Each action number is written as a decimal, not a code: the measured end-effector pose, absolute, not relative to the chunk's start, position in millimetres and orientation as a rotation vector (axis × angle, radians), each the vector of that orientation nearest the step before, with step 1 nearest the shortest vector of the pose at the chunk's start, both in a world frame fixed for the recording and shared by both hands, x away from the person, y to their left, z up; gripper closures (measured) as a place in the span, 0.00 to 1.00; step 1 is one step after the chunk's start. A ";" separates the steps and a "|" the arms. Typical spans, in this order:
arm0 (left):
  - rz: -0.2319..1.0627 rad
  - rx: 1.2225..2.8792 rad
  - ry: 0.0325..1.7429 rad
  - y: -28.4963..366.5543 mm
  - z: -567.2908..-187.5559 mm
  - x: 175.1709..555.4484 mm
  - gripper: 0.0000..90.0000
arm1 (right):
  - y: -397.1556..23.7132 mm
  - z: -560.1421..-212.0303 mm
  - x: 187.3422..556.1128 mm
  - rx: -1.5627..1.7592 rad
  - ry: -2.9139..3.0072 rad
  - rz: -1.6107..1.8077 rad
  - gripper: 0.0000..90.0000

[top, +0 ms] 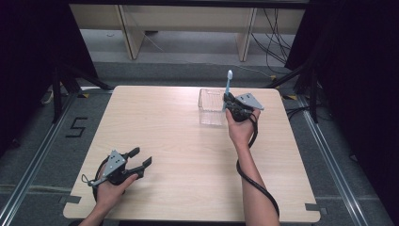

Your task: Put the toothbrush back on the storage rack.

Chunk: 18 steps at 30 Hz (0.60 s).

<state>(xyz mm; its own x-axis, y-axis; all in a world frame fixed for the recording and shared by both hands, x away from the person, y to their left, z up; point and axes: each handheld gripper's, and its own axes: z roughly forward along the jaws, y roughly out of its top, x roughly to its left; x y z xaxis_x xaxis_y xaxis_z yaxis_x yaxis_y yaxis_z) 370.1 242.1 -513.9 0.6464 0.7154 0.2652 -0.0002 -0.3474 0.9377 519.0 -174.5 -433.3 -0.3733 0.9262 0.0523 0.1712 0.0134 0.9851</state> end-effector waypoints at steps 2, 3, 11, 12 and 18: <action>0.828 1.787 0.576 242.1 -513.9 370.1 0.37 | -175.1 -434.1 519.0 1.137 1.618 1.414 0.87; 0.828 1.787 0.576 242.0 -513.9 370.2 0.37 | -175.2 -434.4 519.5 1.133 1.622 1.416 0.87; 0.827 1.787 0.576 241.8 -514.0 370.1 0.37 | -175.2 -436.5 519.1 1.131 1.631 1.405 0.87; 0.827 1.787 0.576 241.7 -514.0 370.1 0.37 | -174.7 -437.1 518.9 1.134 1.630 1.404 0.87; 0.827 1.787 0.575 241.8 -514.0 370.2 0.37 | -174.2 -441.0 518.0 1.137 1.634 1.395 0.87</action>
<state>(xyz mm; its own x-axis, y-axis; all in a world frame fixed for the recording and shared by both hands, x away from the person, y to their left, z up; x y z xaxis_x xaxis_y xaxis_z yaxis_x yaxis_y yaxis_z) 370.2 241.8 -514.0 0.6474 0.7147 0.2646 -0.0004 -0.3469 0.9379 518.0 -174.2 -441.0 -0.3730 0.9272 0.0331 0.1781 0.0365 0.9833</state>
